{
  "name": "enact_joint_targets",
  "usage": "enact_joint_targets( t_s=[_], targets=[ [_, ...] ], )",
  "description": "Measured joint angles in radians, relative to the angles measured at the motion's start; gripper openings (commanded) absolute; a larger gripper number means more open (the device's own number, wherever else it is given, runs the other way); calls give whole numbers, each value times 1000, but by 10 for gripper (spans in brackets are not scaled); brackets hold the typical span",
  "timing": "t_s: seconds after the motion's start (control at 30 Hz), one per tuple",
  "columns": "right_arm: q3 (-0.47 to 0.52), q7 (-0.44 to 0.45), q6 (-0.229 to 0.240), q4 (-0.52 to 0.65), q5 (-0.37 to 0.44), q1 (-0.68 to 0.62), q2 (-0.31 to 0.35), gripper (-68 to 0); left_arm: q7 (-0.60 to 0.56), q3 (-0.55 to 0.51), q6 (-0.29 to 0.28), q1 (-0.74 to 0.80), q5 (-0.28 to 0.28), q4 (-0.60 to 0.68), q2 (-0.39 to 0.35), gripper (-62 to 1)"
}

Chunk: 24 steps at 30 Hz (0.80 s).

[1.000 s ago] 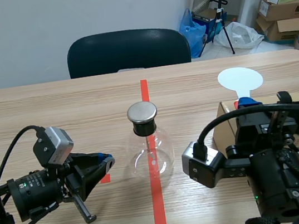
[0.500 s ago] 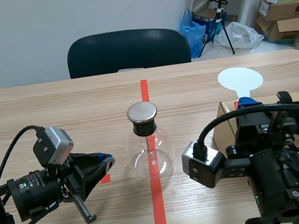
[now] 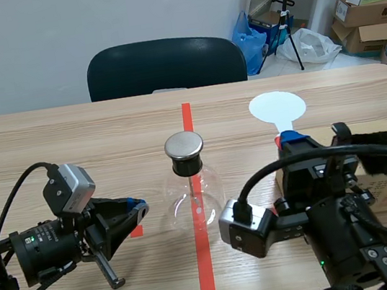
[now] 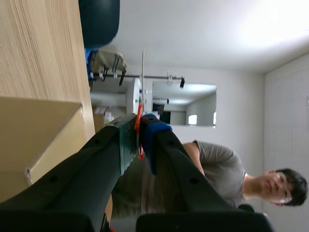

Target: Do the electroscope experiment

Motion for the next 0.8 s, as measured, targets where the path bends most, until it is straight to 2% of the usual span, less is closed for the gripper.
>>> enact_joint_targets(
  t_s=[0.43,0.8],
  targets=[
    [0,281,0,0,0,0,0,-665,0,0,0,0,0,0,0,-577],
    [0,411,0,0,-1,0,0,-665,0,0,0,0,0,0,0,-577]
  ],
)
